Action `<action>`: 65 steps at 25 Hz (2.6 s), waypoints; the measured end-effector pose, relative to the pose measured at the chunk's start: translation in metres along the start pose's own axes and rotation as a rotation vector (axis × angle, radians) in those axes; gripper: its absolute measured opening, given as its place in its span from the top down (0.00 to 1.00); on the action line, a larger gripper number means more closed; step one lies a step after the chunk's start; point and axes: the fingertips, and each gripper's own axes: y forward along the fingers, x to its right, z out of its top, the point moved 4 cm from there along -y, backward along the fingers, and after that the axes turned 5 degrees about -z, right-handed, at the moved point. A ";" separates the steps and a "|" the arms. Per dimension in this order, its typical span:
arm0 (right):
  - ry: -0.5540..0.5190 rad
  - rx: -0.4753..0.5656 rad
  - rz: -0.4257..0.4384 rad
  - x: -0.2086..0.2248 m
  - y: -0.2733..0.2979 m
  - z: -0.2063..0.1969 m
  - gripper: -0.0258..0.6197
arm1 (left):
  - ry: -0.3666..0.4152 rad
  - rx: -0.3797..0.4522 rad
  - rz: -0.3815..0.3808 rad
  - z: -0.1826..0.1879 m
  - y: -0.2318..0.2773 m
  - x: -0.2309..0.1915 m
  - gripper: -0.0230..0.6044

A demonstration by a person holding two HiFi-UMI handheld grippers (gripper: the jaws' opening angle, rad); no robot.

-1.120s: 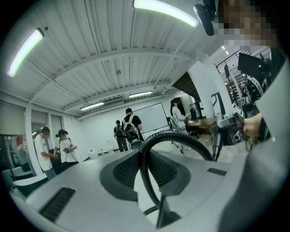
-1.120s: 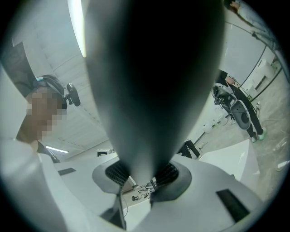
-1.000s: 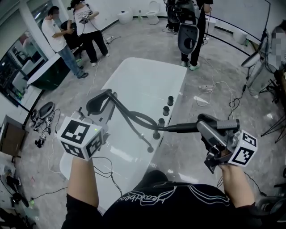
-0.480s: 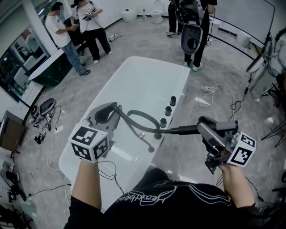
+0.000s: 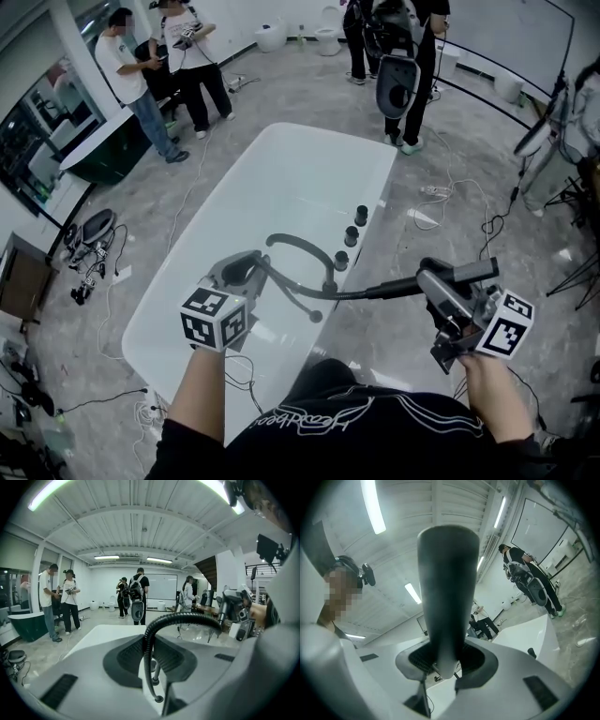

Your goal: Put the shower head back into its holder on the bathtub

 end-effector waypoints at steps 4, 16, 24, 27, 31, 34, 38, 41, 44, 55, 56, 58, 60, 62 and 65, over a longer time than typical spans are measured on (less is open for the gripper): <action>0.006 0.005 -0.020 -0.002 -0.011 -0.004 0.76 | -0.026 -0.028 -0.018 -0.026 0.012 0.008 0.86; 0.014 0.004 -0.079 -0.006 -0.037 -0.016 0.76 | -0.102 -0.120 -0.083 -0.107 0.050 0.032 0.86; 0.021 -0.018 -0.098 -0.006 -0.038 -0.020 0.76 | -0.123 -0.230 -0.136 -0.151 0.068 0.045 0.86; 0.025 -0.034 -0.097 -0.004 -0.039 -0.024 0.76 | -0.138 -0.274 -0.154 -0.170 0.077 0.055 0.86; 0.035 -0.052 -0.097 -0.004 -0.040 -0.031 0.76 | -0.146 -0.320 -0.176 -0.194 0.082 0.067 0.86; 0.040 -0.056 -0.100 -0.004 -0.041 -0.037 0.76 | -0.150 -0.333 -0.175 -0.208 0.084 0.073 0.86; 0.055 -0.057 -0.101 -0.003 -0.042 -0.047 0.76 | -0.141 -0.357 -0.180 -0.224 0.086 0.080 0.86; 0.025 -0.064 -0.107 -0.004 -0.042 -0.051 0.76 | -0.107 -0.379 -0.185 -0.235 0.088 0.084 0.86; 0.010 -0.066 -0.107 -0.002 -0.031 -0.053 0.76 | -0.072 -0.395 -0.224 -0.246 0.093 0.084 0.86; -0.022 -0.100 -0.106 0.003 0.004 -0.064 0.76 | -0.078 -0.472 -0.257 -0.275 0.076 0.078 0.82; -0.029 -0.109 -0.107 0.004 0.008 -0.066 0.76 | -0.093 -0.465 -0.254 -0.276 0.074 0.077 0.82; -0.046 -0.124 -0.112 0.006 0.016 -0.071 0.76 | -0.124 -0.422 -0.244 -0.269 0.068 0.072 0.82; -0.073 -0.142 -0.111 0.006 0.025 -0.077 0.76 | -0.164 -0.356 -0.241 -0.255 0.060 0.070 0.83; -0.097 -0.163 -0.100 0.005 0.034 -0.082 0.76 | -0.195 -0.285 -0.247 -0.234 0.049 0.070 0.86; -0.134 -0.188 -0.085 0.004 0.049 -0.091 0.76 | -0.217 -0.201 -0.257 -0.205 0.030 0.071 0.94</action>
